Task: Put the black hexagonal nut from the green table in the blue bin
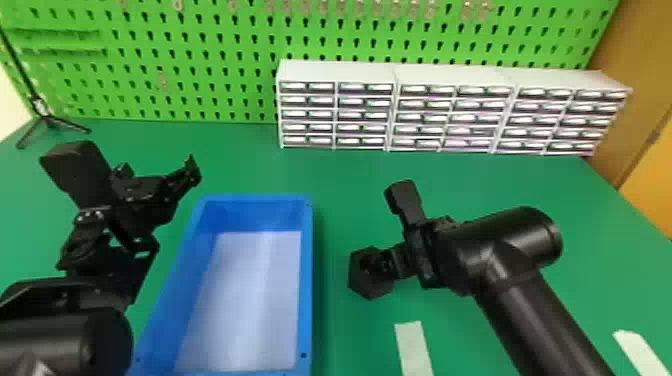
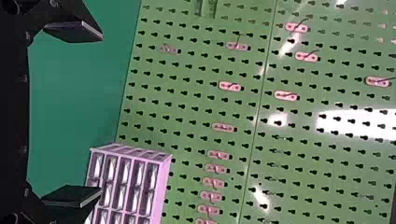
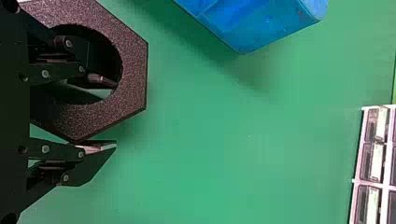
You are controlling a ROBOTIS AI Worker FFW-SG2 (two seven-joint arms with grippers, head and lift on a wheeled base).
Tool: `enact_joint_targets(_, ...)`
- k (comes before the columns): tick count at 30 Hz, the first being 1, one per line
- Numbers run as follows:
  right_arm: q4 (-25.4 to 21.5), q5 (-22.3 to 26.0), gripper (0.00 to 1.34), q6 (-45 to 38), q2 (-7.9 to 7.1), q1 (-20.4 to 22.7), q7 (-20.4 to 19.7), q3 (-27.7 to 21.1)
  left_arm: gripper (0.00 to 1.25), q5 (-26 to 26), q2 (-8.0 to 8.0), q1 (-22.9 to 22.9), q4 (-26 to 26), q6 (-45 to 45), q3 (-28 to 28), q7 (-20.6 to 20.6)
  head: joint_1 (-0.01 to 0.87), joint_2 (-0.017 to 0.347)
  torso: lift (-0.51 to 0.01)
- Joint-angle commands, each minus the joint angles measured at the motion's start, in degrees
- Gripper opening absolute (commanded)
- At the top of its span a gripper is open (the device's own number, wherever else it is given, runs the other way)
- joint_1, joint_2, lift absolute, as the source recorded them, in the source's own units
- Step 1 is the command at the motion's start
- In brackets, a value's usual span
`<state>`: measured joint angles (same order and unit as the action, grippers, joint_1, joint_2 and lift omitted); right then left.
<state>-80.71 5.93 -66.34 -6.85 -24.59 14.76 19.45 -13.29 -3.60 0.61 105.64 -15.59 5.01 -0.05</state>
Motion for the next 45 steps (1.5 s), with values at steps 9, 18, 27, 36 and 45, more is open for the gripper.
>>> enact_joint_targets(9, -0.6, 0.0, 0.36, 2.6, -0.01, 0.7, 0.0, -1.3, 1.12, -0.1, 0.00, -0.1, 0.0, -0.1, 0.0, 0.0, 0.692, 0.008, -0.097)
enact_joint_targets(18, -3.4, 0.6, 0.36, 9.1, -0.01, 2.6, 0.3, -6.1, 1.12, -0.1, 0.00, -0.2, 0.0, 0.0, 0.1, 0.0, 0.692, 0.008, -0.097)
enact_joint_targets(27, -8.0, 0.5, 0.35, 13.7, -0.18, 4.0, 0.2, -10.5, 1.12, -0.2, 0.00, -0.3, 0.0, 0.0, 0.2, 0.0, 0.692, 0.008, -0.097)
enact_joint_targets(36, -13.4, 4.1, 0.36, 19.8, -1.59, 5.1, 0.3, -13.2, 1.12, -0.2, 0.00, -0.5, 0.0, 0.0, 0.4, 0.0, 0.692, 0.008, -0.097)
enact_joint_targets(45, -16.6, 8.7, 0.35, 30.4, -1.24, 5.3, 0.2, -15.3, 1.12, -0.2, 0.00, -0.7, 0.0, 0.0, 0.8, 0.0, 0.692, 0.008, -0.097)
